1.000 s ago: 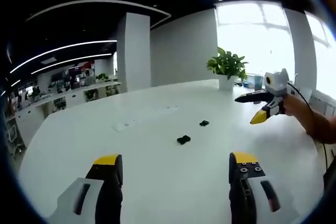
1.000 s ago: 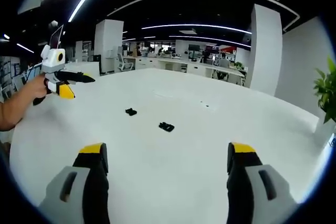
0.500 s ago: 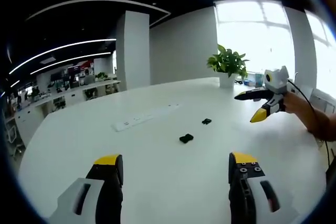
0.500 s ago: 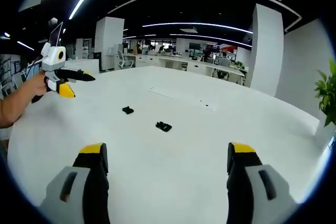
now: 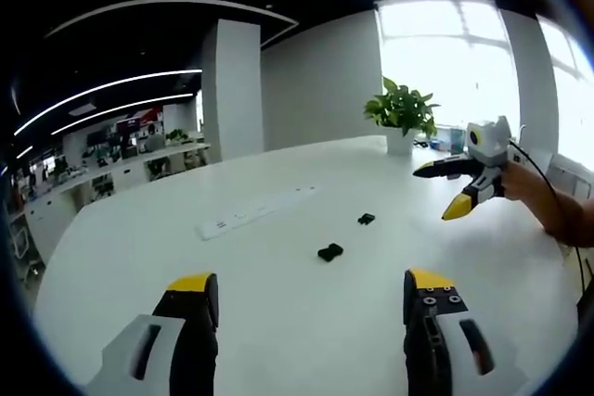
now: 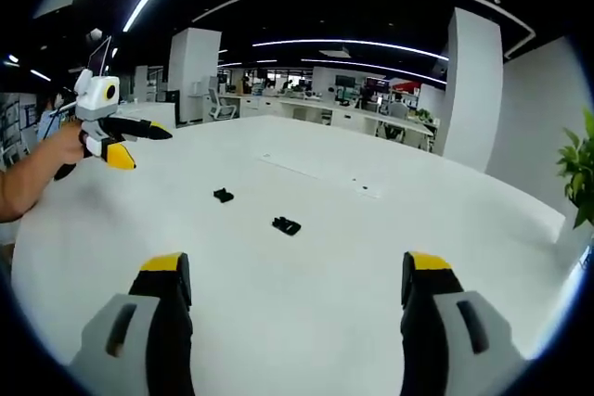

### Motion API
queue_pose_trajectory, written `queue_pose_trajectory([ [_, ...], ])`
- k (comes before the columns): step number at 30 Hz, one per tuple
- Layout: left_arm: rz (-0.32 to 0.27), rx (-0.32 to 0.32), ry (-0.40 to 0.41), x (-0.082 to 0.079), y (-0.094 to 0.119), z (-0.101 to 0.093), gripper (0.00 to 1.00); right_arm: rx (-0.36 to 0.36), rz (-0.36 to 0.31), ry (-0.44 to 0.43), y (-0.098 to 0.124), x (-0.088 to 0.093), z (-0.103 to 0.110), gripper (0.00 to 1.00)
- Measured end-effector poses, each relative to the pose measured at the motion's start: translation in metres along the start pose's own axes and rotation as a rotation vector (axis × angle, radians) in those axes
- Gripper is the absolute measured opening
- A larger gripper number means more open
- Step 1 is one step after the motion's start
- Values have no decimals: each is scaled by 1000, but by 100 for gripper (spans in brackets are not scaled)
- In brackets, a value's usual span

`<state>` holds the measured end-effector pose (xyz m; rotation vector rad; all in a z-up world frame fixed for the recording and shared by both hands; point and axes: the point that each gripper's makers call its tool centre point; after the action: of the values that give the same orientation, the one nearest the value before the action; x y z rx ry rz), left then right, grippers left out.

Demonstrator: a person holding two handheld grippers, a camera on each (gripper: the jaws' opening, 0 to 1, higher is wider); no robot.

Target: Snap the two parts of the plastic buckle together until the buckle closes and remains connected.

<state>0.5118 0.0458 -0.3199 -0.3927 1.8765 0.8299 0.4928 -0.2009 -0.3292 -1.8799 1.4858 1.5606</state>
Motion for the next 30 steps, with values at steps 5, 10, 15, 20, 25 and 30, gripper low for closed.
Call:
queue_pose_trajectory([
  [5,5,0,-1,0,-3,2,83,-3,4,10,-2,-1,0,96],
  [10,13,2,-7,0,-8,2,83,-3,-3,19,-3,-6,-1,96],
  [15,23,6,-13,2,-10,3,82,-2,-5,26,-5,-8,-4,96],
  [20,20,10,-18,-1,-12,2,81,2,-5,26,-7,-8,-8,96],
  [25,14,11,-23,-7,-13,1,81,6,-8,24,-8,-10,-11,96],
  [30,18,16,-28,-8,-17,-1,81,6,-6,30,-9,-11,-12,96],
])
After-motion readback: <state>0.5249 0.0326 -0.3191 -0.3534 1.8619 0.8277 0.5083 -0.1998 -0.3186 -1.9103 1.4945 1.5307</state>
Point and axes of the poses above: the point that each gripper's makers call its tool centre point, and the gripper's own axes: y roughly backward along the fingers, z roughly to its left, x roughly out of its underside, and after that the axes turned 15 degrees about y, right-handed
